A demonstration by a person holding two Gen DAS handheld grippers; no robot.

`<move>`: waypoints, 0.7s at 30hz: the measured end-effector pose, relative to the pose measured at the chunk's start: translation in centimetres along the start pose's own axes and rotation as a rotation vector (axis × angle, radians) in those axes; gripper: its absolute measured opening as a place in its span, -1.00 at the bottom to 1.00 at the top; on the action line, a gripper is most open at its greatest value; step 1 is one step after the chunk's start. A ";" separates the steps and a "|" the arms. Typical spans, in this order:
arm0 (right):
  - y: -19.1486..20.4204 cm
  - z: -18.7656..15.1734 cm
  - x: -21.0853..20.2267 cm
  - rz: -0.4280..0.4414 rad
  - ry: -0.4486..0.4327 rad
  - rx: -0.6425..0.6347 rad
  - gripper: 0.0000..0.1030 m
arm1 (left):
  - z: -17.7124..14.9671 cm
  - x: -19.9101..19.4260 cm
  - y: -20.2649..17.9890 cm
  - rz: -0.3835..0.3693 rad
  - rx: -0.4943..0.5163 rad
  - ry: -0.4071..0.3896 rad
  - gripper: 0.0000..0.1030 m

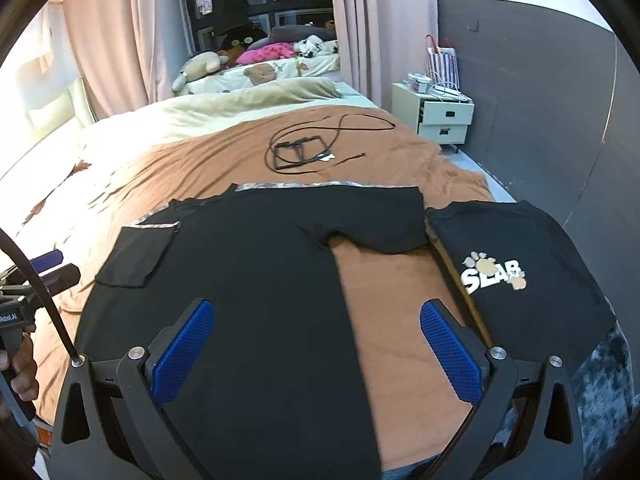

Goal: Fold small clothes
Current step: 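Move the right tool to the opposite side edge of the T-shirt, then close the right gripper on the side edge while the left gripper pins the shirt body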

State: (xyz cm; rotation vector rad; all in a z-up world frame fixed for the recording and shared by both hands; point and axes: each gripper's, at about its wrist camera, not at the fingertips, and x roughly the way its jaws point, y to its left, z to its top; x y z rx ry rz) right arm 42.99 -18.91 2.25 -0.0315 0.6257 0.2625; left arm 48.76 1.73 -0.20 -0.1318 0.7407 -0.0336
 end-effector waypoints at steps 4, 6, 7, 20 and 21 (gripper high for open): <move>-1.3 1.6 1.5 -0.015 0.005 -0.003 1.00 | 1.2 2.1 -0.6 -0.033 0.008 0.006 0.99; -2.2 2.4 2.6 -0.009 0.019 0.006 1.00 | 1.9 3.2 -0.8 -0.029 0.003 0.011 0.99; -2.5 2.9 3.2 -0.004 0.024 0.011 1.00 | 2.2 3.9 -0.8 -0.032 -0.003 0.015 0.98; -8.8 9.2 12.8 0.014 0.105 0.059 0.43 | 5.0 13.6 -1.0 -0.059 -0.062 0.083 0.46; -9.1 9.8 13.7 0.014 0.113 0.059 0.42 | 5.3 14.5 -1.1 -0.062 -0.062 0.088 0.41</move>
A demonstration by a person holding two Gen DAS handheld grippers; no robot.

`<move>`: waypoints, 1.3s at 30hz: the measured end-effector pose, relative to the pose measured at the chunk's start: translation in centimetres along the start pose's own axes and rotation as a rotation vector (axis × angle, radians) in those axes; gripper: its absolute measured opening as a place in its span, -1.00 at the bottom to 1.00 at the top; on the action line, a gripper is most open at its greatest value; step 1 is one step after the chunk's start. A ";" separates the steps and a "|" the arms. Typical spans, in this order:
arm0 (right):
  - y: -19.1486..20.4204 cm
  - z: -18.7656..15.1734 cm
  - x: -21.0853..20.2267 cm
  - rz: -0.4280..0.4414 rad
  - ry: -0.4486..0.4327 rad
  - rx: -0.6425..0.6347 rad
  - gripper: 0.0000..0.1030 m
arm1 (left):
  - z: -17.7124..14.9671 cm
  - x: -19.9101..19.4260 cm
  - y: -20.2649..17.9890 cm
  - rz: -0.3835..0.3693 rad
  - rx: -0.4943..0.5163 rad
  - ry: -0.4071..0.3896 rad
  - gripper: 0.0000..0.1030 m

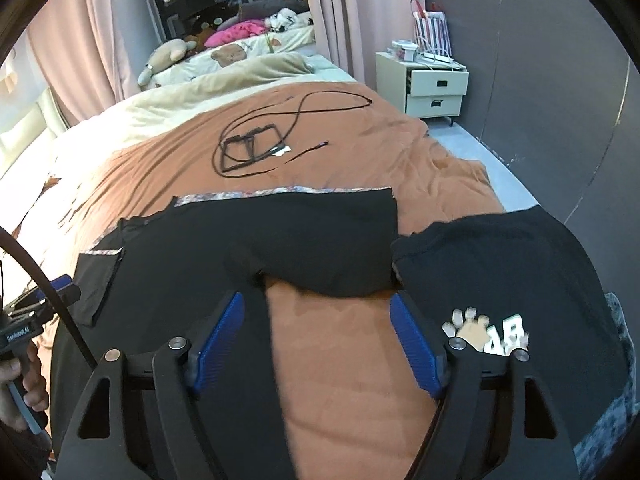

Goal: Fold small clothes
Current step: 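Close the right gripper on the side edge while the left gripper pins the shirt body, then lift and fold the side edge toward the center with the right gripper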

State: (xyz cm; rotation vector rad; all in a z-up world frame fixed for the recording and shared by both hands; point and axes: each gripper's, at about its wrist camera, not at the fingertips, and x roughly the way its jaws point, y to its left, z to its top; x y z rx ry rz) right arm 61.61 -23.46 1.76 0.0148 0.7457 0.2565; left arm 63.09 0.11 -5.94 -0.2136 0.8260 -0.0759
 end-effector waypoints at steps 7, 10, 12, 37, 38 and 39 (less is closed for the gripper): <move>-2.0 4.3 6.1 -0.010 0.104 -0.012 0.05 | 2.2 5.3 0.3 -0.038 -0.031 0.046 0.01; -2.9 5.8 8.8 -0.024 0.139 -0.011 -0.06 | 2.9 7.6 0.2 -0.042 -0.030 0.068 -0.25; -3.4 6.5 10.5 -0.031 0.161 -0.006 -0.13 | 3.2 8.9 0.1 -0.051 -0.026 0.082 -0.34; -7.0 10.8 29.8 -0.209 0.375 0.039 -0.41 | 4.3 20.8 -1.5 -0.107 0.049 0.171 -0.85; -7.2 10.9 30.2 -0.199 0.367 0.046 -0.48 | 4.2 21.0 -1.7 -0.112 0.054 0.177 -0.85; -7.1 10.9 30.4 -0.188 0.361 0.040 -0.55 | 4.2 21.3 -1.9 -0.114 0.056 0.182 -0.85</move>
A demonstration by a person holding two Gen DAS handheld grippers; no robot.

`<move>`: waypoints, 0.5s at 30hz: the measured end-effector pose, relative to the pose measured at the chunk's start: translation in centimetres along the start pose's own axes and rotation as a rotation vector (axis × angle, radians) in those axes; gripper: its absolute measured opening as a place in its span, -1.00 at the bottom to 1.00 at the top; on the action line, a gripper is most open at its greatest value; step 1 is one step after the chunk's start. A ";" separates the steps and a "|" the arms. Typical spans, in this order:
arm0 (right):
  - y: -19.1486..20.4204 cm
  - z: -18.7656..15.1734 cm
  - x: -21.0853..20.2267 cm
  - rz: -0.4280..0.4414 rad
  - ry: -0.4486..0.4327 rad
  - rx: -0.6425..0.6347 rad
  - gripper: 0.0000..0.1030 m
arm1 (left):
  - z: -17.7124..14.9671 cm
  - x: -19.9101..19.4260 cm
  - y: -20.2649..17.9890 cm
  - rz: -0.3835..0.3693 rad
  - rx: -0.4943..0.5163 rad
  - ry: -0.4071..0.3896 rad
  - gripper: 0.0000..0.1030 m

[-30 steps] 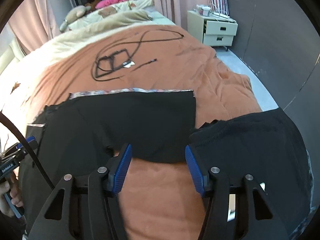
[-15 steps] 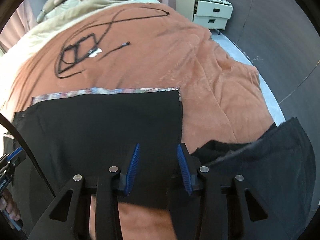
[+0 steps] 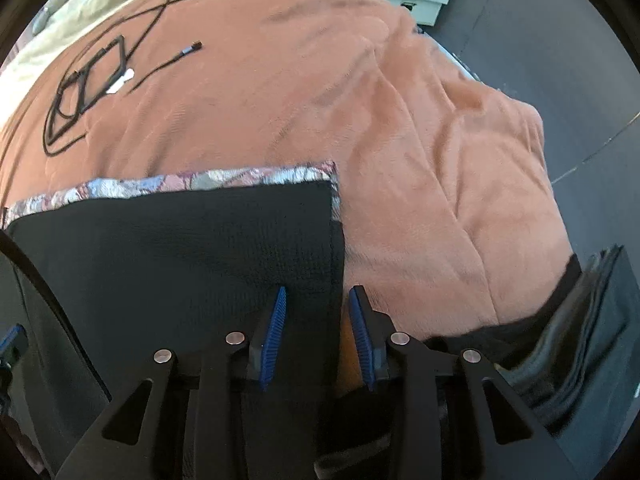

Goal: Fold small clothes
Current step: 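Lift and fold the side edge toward the center with the right gripper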

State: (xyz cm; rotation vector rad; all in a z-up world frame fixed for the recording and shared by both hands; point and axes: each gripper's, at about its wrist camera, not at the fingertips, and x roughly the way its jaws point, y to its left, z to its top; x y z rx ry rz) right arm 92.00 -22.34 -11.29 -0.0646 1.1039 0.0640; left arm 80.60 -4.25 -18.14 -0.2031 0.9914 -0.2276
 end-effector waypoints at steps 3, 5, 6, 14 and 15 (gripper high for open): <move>0.6 0.3 -0.7 0.014 -0.023 -0.024 -0.95 | -0.2 0.3 -0.2 -0.007 0.001 0.011 -0.85; 1.1 0.4 -2.1 0.011 -0.061 -0.046 -0.96 | -0.3 0.4 -0.5 -0.009 0.006 0.013 -0.85; 1.1 0.4 -2.7 0.018 -0.071 -0.051 -0.96 | -0.4 0.4 -0.6 -0.014 0.008 0.014 -0.85; 2.8 0.1 -9.2 0.062 -0.174 -0.110 -0.96 | -0.5 0.8 -1.5 -0.047 0.000 0.055 -0.85; 2.9 -0.2 -9.9 0.070 -0.182 -0.115 -0.96 | -0.5 0.9 -1.7 -0.042 0.003 0.058 -0.85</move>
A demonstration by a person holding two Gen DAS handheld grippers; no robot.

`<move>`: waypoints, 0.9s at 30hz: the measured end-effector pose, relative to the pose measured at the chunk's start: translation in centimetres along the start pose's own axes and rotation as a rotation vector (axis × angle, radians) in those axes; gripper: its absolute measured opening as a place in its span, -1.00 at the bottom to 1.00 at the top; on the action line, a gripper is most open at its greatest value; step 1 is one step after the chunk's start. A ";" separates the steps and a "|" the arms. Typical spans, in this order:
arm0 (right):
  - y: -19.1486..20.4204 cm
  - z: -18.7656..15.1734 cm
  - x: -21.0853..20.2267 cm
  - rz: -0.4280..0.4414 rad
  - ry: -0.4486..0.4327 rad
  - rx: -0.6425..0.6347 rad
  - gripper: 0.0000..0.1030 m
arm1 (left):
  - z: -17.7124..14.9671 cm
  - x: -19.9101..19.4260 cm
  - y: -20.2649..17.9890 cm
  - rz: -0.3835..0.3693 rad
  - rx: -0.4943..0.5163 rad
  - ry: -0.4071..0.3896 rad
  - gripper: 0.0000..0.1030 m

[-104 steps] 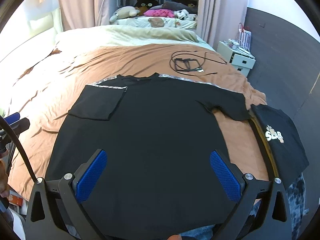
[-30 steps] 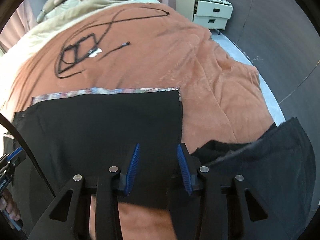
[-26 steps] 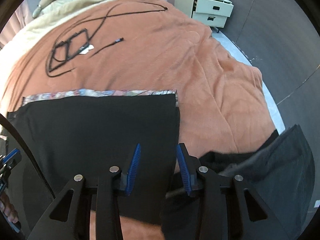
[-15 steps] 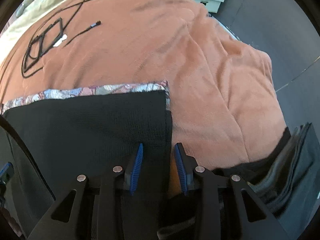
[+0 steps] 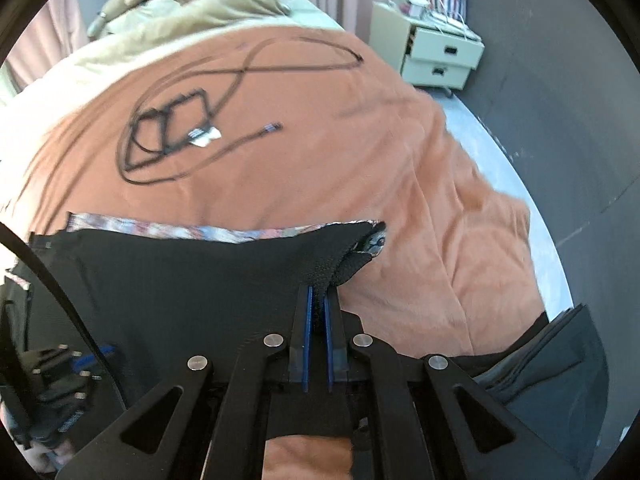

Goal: Fold small clothes
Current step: 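Lift and fold the side edge toward the center with the right gripper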

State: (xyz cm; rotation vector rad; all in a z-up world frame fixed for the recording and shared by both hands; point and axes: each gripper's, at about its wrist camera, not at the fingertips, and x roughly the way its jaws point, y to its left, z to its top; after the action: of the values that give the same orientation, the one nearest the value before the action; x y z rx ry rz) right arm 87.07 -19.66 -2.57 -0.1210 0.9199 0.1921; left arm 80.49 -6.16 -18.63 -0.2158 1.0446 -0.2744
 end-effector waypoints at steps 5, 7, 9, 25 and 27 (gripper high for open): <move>1.4 -0.4 -4.2 0.032 -0.041 -0.034 -0.96 | 0.3 1.1 -0.8 -0.010 -0.001 0.024 -0.85; 1.9 -0.4 -5.8 0.041 -0.054 -0.047 -0.96 | 0.1 2.0 -1.2 -0.031 -0.018 0.051 -0.85; 2.4 -0.4 -7.6 0.051 -0.069 -0.057 -0.96 | -0.1 2.4 -1.8 -0.052 -0.017 0.064 -0.85; 7.6 -0.9 -14.0 0.133 -0.100 -0.133 -0.96 | 0.1 -6.5 2.2 -0.045 -0.088 -0.040 -0.85; 8.7 -1.1 -14.0 0.139 -0.091 -0.144 -0.96 | -0.4 -7.9 3.6 -0.031 -0.105 -0.049 -0.84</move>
State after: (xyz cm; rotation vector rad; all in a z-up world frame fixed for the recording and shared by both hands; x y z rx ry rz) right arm 76.08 -12.97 7.79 -0.1806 0.8235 0.3901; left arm 76.83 -0.23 -13.40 -0.3320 1.0088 -0.2415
